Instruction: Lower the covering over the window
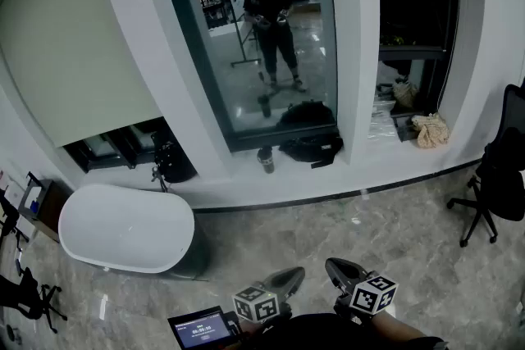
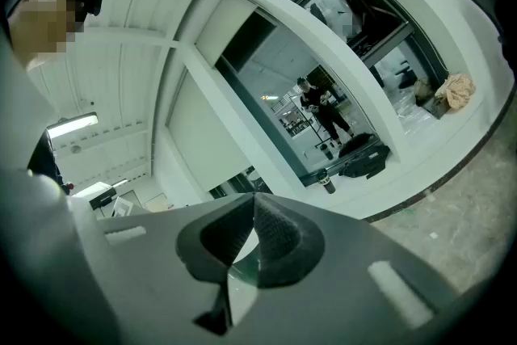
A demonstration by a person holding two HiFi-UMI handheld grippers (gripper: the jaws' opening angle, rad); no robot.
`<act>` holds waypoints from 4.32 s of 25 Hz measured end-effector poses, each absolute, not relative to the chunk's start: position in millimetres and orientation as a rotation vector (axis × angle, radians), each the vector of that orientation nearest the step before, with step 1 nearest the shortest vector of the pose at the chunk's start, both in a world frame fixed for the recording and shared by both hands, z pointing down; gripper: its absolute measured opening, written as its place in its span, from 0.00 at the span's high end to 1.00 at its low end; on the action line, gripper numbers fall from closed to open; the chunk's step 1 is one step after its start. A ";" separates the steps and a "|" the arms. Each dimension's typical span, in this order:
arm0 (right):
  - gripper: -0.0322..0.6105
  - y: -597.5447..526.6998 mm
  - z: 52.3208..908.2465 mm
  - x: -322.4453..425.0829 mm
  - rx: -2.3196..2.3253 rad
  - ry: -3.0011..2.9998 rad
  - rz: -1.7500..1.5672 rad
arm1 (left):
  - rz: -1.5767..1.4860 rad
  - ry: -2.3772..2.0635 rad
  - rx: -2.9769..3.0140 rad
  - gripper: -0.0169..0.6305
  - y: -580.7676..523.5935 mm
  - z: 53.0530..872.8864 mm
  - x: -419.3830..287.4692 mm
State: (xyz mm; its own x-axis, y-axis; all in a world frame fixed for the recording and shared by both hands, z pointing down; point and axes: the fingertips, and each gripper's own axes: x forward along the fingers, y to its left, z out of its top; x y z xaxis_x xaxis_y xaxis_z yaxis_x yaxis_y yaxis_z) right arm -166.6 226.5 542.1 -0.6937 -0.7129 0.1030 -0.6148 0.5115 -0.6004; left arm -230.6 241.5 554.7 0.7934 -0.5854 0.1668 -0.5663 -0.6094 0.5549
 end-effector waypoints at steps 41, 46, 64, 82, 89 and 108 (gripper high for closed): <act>0.94 120.3 556.7 43.3 -1.221 2.393 -1.008 | 0.057 -0.753 2.361 0.97 134.0 572.5 -35.7; 0.94 55.8 569.2 68.1 -1.310 2.313 -1.001 | 0.096 -0.733 2.366 0.97 53.2 571.0 -24.1; 0.91 -218.9 538.3 84.1 -1.512 2.206 -0.847 | -0.327 -0.588 2.820 0.86 -408.8 404.7 -15.8; 0.92 -332.7 534.2 216.1 -1.436 2.149 -0.899 | -0.704 -0.544 2.879 0.95 -549.0 264.6 59.1; 0.93 -364.2 534.1 206.2 -1.361 2.236 -0.943 | -0.429 -0.734 3.042 0.96 -541.2 296.2 63.8; 0.91 -387.4 422.7 86.9 -1.077 2.496 -0.546 | 0.406 -0.772 2.636 0.96 -364.5 635.1 21.6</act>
